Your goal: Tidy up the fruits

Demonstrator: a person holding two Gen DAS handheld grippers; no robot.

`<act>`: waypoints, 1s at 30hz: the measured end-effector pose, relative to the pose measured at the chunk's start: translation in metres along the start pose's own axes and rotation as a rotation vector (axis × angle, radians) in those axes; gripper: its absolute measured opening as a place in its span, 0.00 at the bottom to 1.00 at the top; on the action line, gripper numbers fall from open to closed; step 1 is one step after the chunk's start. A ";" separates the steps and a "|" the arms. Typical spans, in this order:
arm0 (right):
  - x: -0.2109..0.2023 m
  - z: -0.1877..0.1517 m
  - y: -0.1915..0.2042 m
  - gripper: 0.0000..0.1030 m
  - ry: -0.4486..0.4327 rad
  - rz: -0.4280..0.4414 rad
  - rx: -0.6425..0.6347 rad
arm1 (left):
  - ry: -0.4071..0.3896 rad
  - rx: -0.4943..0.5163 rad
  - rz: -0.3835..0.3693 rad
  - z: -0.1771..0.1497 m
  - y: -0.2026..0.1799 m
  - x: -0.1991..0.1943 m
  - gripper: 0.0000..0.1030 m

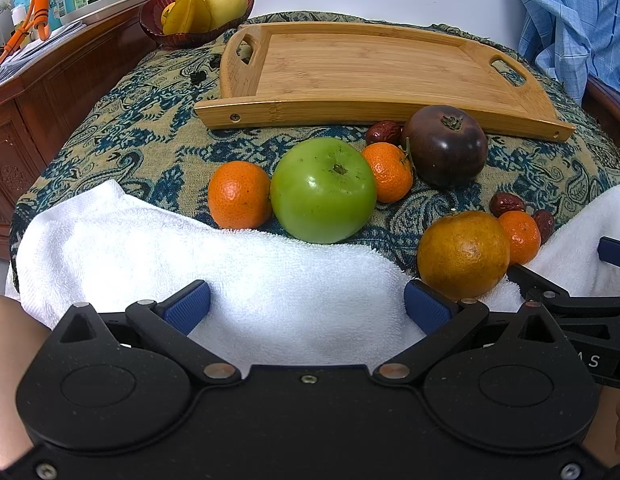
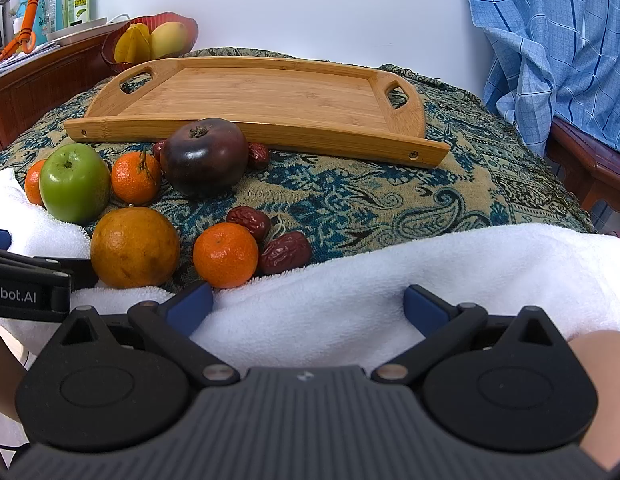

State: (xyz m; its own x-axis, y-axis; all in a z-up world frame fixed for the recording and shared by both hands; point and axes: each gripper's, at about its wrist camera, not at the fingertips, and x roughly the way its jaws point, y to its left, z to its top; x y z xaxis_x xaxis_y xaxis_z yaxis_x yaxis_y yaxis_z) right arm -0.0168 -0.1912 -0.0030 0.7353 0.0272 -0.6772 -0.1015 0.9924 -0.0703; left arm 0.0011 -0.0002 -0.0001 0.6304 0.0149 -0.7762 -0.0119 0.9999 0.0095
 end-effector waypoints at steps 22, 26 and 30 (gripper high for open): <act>0.000 -0.001 0.000 1.00 -0.001 0.000 0.001 | -0.002 0.002 0.001 0.000 0.000 0.000 1.00; 0.000 -0.001 0.000 1.00 -0.006 0.005 -0.001 | -0.006 0.013 0.001 0.001 -0.002 -0.002 1.00; -0.002 -0.003 -0.001 1.00 -0.024 0.008 -0.003 | -0.054 0.038 -0.014 -0.006 0.000 -0.002 1.00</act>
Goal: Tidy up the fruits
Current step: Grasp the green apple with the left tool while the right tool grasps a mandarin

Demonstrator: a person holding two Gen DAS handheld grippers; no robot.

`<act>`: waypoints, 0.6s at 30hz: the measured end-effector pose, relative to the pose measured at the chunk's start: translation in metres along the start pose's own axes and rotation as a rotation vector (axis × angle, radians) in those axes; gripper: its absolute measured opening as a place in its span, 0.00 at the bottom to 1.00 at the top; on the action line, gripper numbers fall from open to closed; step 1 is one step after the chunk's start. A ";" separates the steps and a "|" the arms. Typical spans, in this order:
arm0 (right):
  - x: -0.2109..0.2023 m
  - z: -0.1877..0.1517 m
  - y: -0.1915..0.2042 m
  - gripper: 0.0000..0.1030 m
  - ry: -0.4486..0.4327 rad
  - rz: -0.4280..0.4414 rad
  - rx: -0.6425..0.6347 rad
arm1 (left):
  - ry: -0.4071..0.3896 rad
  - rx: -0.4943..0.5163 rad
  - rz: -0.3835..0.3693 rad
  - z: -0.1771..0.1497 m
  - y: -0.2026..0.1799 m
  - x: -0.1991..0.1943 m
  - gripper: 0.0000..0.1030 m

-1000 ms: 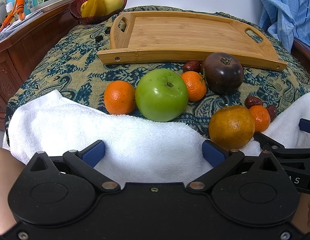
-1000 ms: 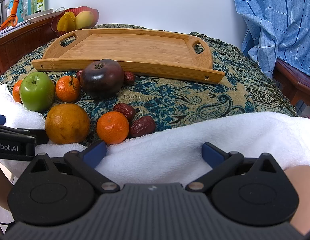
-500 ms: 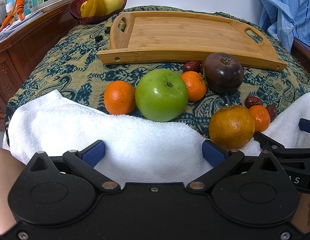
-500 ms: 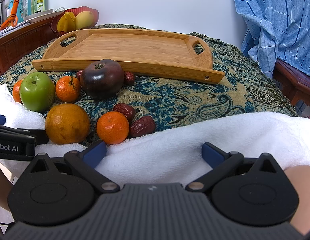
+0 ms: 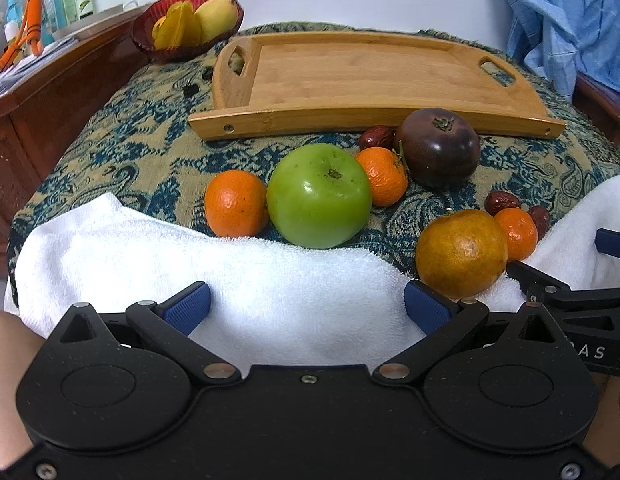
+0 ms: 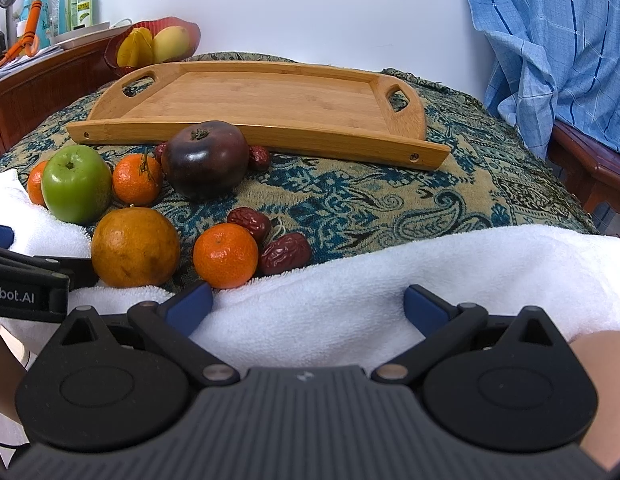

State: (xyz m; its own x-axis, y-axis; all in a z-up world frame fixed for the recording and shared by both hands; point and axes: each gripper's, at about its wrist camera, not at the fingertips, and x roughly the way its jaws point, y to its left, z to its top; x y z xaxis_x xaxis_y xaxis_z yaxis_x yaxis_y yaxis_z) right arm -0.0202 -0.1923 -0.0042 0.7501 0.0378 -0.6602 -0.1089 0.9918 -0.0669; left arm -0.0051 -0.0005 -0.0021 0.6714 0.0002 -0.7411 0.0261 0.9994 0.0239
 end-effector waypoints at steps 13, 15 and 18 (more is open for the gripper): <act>-0.022 0.006 0.005 0.94 -0.064 0.075 -0.065 | -0.123 0.042 -0.003 0.008 0.002 -0.028 0.85; -0.024 0.008 0.009 0.89 -0.074 0.090 -0.083 | -0.168 0.053 -0.002 0.010 0.002 -0.034 0.85; -0.022 0.010 0.015 0.78 -0.071 0.088 -0.115 | -0.203 0.042 0.001 0.015 0.003 -0.035 0.83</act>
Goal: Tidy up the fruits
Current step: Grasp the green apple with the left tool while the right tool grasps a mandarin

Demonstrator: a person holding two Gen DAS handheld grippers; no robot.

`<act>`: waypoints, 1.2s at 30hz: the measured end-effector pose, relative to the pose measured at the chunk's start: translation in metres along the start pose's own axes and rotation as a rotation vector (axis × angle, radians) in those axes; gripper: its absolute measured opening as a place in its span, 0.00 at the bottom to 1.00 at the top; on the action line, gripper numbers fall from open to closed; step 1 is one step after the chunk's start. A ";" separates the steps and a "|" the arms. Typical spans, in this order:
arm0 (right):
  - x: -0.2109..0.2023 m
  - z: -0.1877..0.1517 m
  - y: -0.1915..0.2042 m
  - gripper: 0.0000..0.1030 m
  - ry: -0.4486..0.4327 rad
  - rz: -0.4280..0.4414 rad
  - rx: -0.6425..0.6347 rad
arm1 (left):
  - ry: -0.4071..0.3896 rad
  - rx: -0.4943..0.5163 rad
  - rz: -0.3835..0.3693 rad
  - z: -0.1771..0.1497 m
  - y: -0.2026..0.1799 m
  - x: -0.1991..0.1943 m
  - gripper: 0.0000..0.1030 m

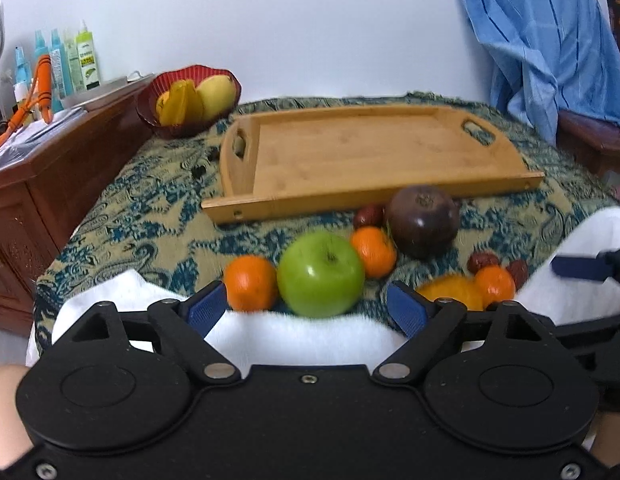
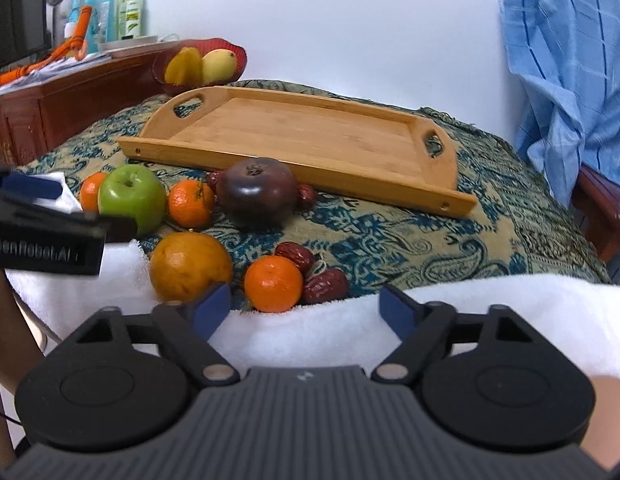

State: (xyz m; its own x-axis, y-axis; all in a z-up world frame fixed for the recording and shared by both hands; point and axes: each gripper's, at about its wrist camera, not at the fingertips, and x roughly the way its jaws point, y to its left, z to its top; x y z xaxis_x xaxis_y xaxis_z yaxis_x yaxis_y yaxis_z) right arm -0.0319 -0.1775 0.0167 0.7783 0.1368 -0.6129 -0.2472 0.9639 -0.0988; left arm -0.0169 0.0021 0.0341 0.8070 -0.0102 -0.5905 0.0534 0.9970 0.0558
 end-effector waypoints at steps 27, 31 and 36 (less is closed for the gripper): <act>0.021 0.002 0.038 0.42 -0.031 -0.021 -0.263 | -0.021 0.058 -0.061 0.001 -0.003 0.033 0.56; 0.019 0.004 0.033 0.39 -0.028 -0.014 -0.231 | -0.037 0.082 -0.047 0.001 -0.008 0.036 0.54; 0.011 0.005 0.026 0.38 -0.034 0.006 -0.172 | -0.040 0.080 -0.049 0.000 -0.006 0.030 0.53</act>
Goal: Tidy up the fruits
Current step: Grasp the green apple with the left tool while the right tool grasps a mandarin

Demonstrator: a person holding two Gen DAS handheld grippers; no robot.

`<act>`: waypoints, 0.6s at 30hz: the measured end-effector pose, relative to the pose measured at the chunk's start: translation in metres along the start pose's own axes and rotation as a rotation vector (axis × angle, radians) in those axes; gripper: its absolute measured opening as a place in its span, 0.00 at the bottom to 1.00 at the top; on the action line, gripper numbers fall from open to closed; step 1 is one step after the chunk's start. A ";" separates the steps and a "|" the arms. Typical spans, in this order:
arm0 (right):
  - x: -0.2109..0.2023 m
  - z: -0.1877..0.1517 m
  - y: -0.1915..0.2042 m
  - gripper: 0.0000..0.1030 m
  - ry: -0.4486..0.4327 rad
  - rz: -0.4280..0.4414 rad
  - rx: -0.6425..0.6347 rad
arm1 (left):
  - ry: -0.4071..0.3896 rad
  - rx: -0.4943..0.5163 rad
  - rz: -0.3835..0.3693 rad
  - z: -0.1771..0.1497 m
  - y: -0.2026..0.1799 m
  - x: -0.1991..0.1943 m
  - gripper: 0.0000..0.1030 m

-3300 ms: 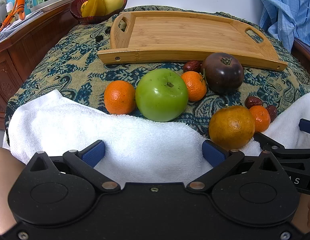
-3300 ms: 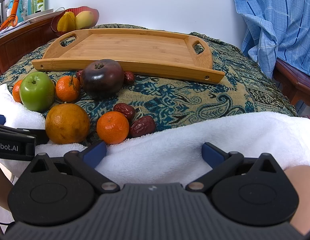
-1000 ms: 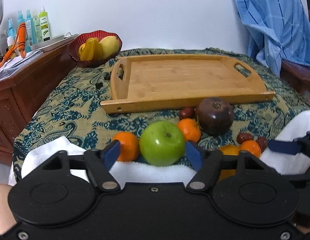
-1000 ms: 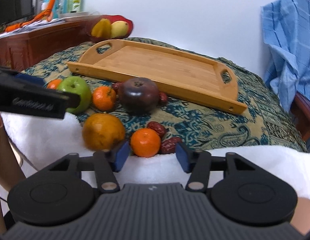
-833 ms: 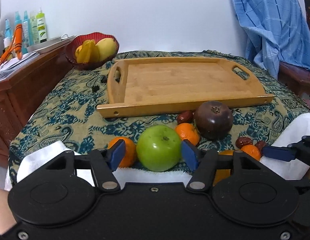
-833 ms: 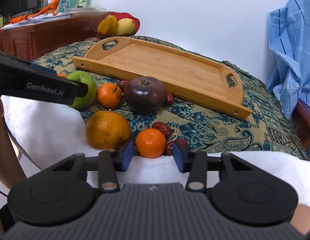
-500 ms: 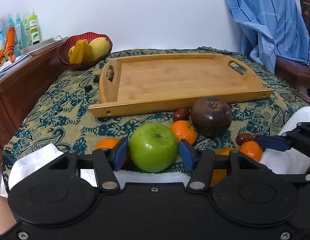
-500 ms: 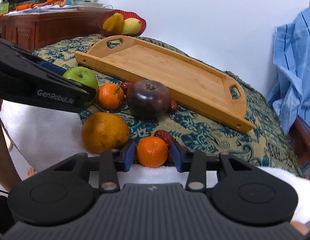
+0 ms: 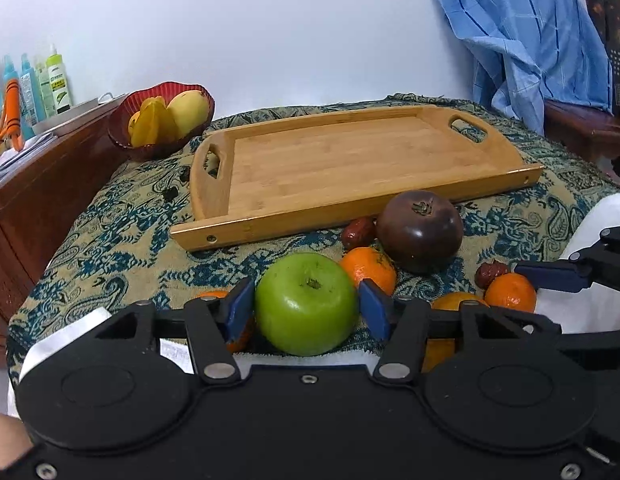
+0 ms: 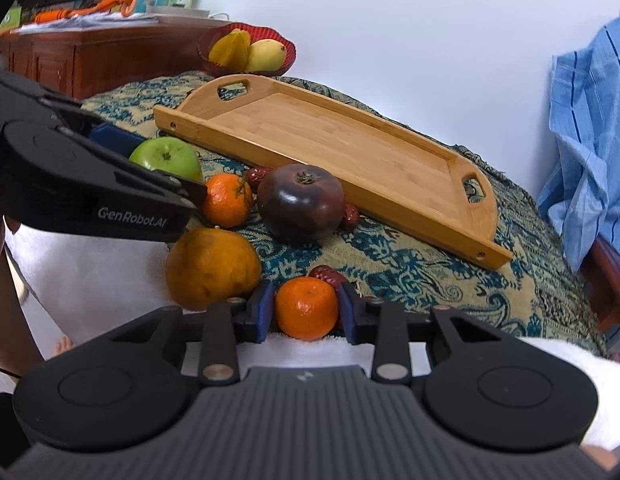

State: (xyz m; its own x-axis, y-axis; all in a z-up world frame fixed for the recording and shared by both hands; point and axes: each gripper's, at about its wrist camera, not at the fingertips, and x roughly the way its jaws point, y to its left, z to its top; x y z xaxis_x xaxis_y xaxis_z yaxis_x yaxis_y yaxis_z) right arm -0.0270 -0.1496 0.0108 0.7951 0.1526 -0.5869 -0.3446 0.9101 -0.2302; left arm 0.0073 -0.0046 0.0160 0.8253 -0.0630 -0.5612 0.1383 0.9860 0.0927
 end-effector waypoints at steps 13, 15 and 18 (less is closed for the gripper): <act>-0.014 0.014 -0.028 0.38 -0.060 -0.006 0.138 | -0.011 -0.075 -0.028 0.009 0.011 -0.016 0.53; -0.013 0.017 -0.039 0.38 -0.063 -0.005 0.184 | -0.023 -0.076 -0.024 0.015 0.013 -0.017 0.53; -0.009 0.023 -0.057 0.38 -0.068 -0.016 0.257 | -0.034 -0.095 -0.027 0.026 0.017 -0.016 0.53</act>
State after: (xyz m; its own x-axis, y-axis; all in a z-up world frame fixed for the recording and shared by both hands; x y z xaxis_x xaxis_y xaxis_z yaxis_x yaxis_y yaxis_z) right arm -0.0033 -0.1935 0.0475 0.8340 0.1554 -0.5294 -0.2008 0.9792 -0.0290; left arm 0.0112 0.0093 0.0478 0.8405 -0.0939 -0.5337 0.1098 0.9939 -0.0019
